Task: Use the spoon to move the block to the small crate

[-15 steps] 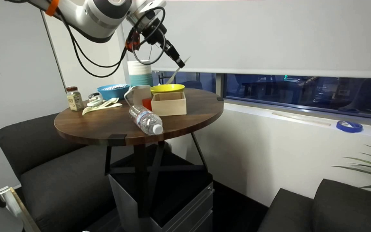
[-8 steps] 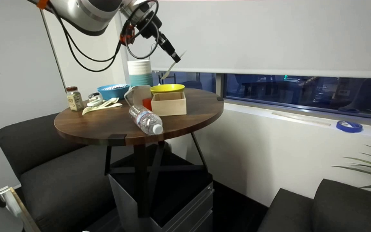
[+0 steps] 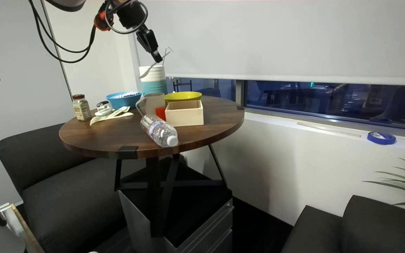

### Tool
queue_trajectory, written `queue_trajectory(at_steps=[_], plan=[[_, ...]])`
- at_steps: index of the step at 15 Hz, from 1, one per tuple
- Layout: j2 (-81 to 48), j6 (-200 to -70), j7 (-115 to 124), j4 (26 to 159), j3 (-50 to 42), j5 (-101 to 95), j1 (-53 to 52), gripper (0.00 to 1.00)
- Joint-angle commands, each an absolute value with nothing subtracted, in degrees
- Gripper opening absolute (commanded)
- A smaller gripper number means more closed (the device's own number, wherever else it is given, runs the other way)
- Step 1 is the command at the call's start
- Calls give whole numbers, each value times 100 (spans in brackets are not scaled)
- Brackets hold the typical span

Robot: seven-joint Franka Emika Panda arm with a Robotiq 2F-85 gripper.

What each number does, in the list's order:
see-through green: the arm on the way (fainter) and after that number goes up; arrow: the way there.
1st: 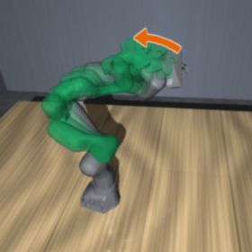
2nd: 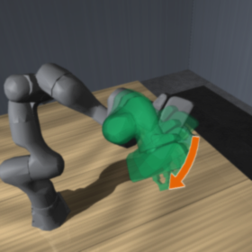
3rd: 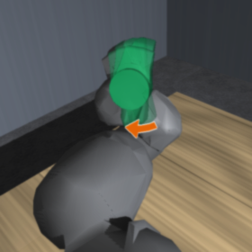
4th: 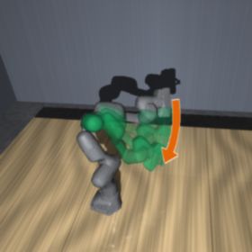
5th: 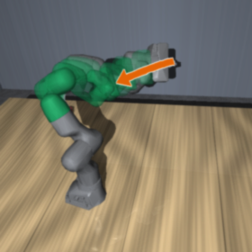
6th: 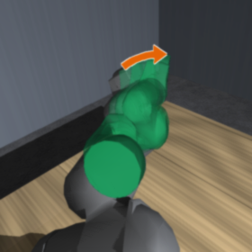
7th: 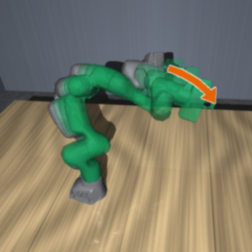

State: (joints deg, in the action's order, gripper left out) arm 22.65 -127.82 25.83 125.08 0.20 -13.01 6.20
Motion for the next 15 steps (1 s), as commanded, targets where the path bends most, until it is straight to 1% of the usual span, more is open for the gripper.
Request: queue_trajectory(at_steps=[1, 7, 8, 11, 12, 15], plan=[[2382, -12319, 1737, 12495, 198, -1104, 344, 3], [2268, -12111, 426, 12566, 297, -852, -265, 3], [2301, -12223, 880, 12544, 363, -1058, -75, 13], [2257, -12193, 618, 12578, 367, -1005, -194, 13], [2254, -12191, 589, 12578, 362, -1003, -195, 3], [2120, -11780, 429, 12632, 444, -932, -316, 3]])
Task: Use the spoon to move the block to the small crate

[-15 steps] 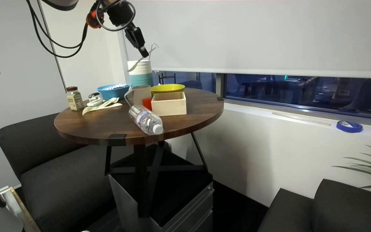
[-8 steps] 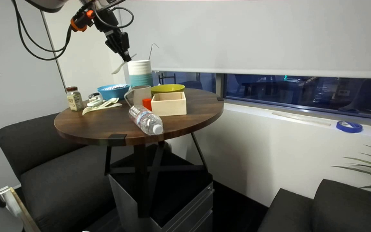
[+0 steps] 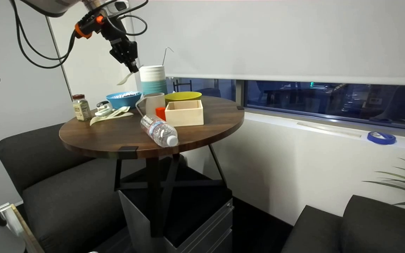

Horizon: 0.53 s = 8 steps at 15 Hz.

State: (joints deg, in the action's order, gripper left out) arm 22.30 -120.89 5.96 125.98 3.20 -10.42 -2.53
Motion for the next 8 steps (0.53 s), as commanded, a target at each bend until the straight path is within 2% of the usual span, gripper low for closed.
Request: queue_trajectory(at_steps=[1, 8], plan=[[2075, -11611, 315, 12639, 462, -839, -392, 3], [1695, -10984, -187, 12824, 557, -263, -757, 3]])
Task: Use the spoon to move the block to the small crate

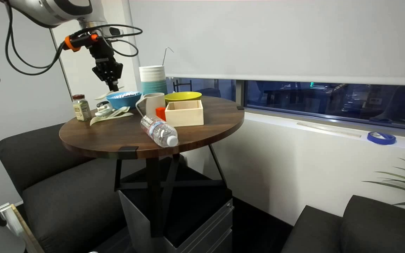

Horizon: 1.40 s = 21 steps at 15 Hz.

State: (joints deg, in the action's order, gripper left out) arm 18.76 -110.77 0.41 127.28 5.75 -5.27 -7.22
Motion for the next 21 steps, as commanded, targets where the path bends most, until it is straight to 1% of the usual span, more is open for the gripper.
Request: queue_trajectory(at_steps=[1, 11, 19, 20, 21], plan=[[1621, -10992, -125, 12895, 569, -257, -740, 3], [1026, -11503, 273, 13164, 527, -229, -618, 3], [688, -12311, 640, 13163, 422, 187, -493, 3], [685, -12356, 772, 13167, 430, 107, -462, 38], [710, -12352, 748, 13158, 417, 159, -460, 39]])
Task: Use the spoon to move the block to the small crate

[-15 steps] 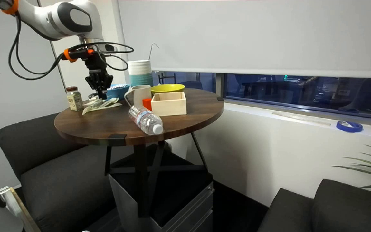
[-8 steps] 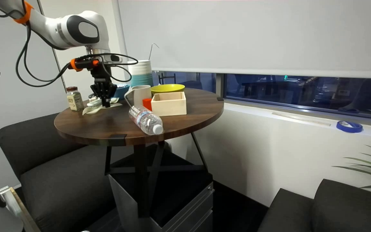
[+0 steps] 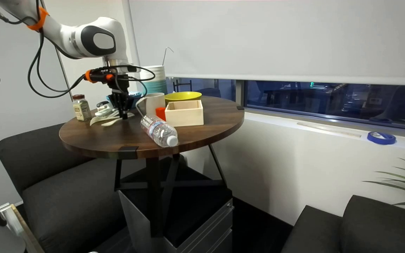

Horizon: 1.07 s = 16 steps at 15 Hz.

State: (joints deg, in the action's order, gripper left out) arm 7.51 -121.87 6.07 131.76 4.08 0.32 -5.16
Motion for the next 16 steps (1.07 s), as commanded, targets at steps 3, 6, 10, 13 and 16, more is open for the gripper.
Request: queue_trajectory(at_steps=[3, 6, 10, 13, 16], plan=[[952, -12293, 775, 13143, 417, 55, -431, 58], [1446, -11985, 427, 13145, 400, 91, -460, 79], [2177, -11248, 671, 13054, 400, -89, -352, 100], [2616, -10652, 571, 12893, 353, 21, -312, 100], [2942, -10289, 540, 12801, 341, 12, -299, 100]])
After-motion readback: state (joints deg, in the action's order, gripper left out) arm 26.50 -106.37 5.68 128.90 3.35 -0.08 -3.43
